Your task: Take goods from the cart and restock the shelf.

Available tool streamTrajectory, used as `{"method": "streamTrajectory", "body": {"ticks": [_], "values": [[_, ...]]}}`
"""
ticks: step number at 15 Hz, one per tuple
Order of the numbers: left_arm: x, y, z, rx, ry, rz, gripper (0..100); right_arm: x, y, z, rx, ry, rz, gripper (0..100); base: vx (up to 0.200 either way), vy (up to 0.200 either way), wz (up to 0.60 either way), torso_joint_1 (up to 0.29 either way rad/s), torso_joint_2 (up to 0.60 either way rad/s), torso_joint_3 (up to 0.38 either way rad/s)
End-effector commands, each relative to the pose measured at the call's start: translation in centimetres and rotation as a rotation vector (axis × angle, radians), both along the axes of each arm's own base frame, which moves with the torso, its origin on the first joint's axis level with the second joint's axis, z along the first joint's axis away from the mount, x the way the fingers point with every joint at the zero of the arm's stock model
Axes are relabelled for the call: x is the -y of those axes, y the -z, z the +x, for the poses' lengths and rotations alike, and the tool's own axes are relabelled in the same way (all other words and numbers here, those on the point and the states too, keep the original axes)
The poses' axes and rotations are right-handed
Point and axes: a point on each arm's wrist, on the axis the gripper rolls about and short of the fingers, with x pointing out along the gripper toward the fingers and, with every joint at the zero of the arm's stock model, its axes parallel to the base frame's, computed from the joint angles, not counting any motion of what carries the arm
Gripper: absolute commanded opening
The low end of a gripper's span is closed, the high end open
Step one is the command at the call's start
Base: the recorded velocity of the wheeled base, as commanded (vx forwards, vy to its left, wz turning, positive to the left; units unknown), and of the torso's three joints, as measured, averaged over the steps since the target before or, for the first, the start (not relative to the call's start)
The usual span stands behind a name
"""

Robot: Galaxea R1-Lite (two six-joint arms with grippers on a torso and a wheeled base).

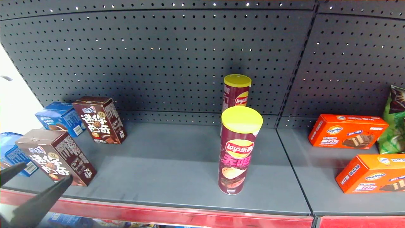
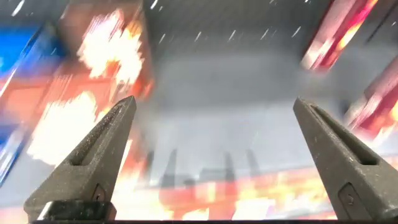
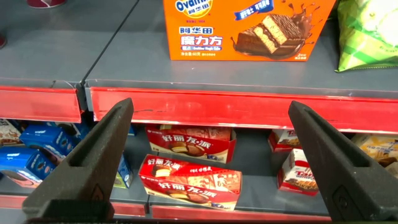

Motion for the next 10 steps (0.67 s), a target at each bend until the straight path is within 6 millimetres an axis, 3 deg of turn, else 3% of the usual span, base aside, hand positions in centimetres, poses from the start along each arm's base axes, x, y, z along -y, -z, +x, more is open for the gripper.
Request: {"method": "streamTrajectory", "body": {"ticks": [1,4,6,10], "values": [[-1.5,7.0,-7.9,0.008,-0.109,-0.008,100,0.0,0.0,0.0,-0.002,0.0,0.0,100,0.0,0.0,0.0,0.0,0.0,0.0],[-1.5,9.4,-9.3,0.026,-0.152,-0.001,100,0.0,0.0,0.0,-0.002,0.0,0.0,100,0.0,0.0,0.0,0.0,0.0,0.0],[-1.6,10.2,-9.2,0.037,-0.204,0.002,100,0.0,0.0,0.0,-0.002,0.0,0.0,100,0.0,0.0,0.0,0.0,0.0,0.0],[-1.6,10.4,-9.0,0.102,-0.209,0.038,100,0.0,0.0,0.0,-0.002,0.0,0.0,100,0.0,0.0,0.0,0.0,0.0,0.0]]}}
